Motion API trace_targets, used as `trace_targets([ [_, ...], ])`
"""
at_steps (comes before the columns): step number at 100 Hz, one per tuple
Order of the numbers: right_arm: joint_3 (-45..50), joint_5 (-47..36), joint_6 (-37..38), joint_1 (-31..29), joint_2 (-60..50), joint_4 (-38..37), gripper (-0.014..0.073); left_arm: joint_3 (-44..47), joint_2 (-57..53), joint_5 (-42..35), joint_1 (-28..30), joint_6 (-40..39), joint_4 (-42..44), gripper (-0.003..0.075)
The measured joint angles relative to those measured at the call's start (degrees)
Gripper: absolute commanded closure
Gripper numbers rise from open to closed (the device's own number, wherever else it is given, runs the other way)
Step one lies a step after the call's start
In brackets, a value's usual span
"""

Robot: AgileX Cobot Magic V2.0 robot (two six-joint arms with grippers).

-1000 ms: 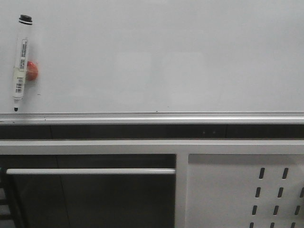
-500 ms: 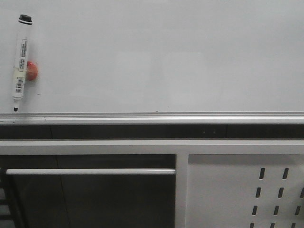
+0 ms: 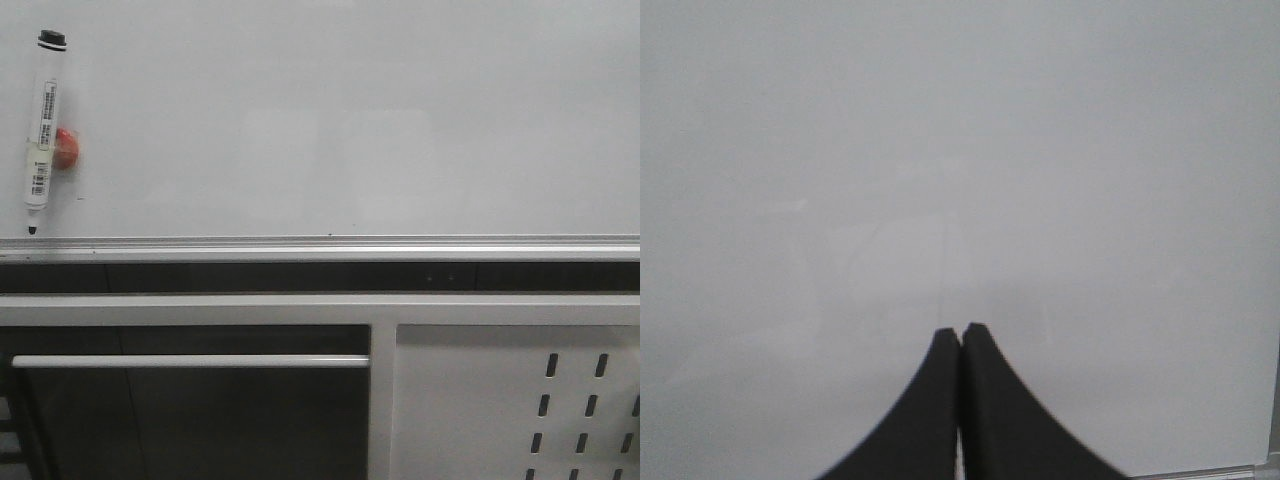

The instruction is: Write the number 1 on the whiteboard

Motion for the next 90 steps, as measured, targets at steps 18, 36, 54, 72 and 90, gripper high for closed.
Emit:
trace_targets([
  [18, 0.0, 0.0, 0.0, 0.0, 0.0, 0.12, 0.0655, 1.68, 2.24, -2.35, -0.13, 0.0, -0.02, 0.0332],
  [36, 0.0, 0.0, 0.0, 0.0, 0.0, 0.12, 0.0655, 1.81, 10.82, -7.45, -0.13, 0.0, -0.02, 0.0332],
  [54, 0.0, 0.09, 0.0, 0.0, 0.0, 0.12, 0.0655, 1.81, 21.82, -15.76, -0.13, -1.83, -0.23, 0.0332],
  [72, 0.0, 0.09, 0.0, 0.0, 0.0, 0.12, 0.0655, 1.81, 33.37, -27.07, -0.13, -7.98, 4.17, 0.0333],
  [90, 0.0, 0.09, 0.0, 0.0, 0.0, 0.12, 0.0655, 1.81, 44.36, -38.87, -1.91, -11.27, 10.12, 0.0374],
])
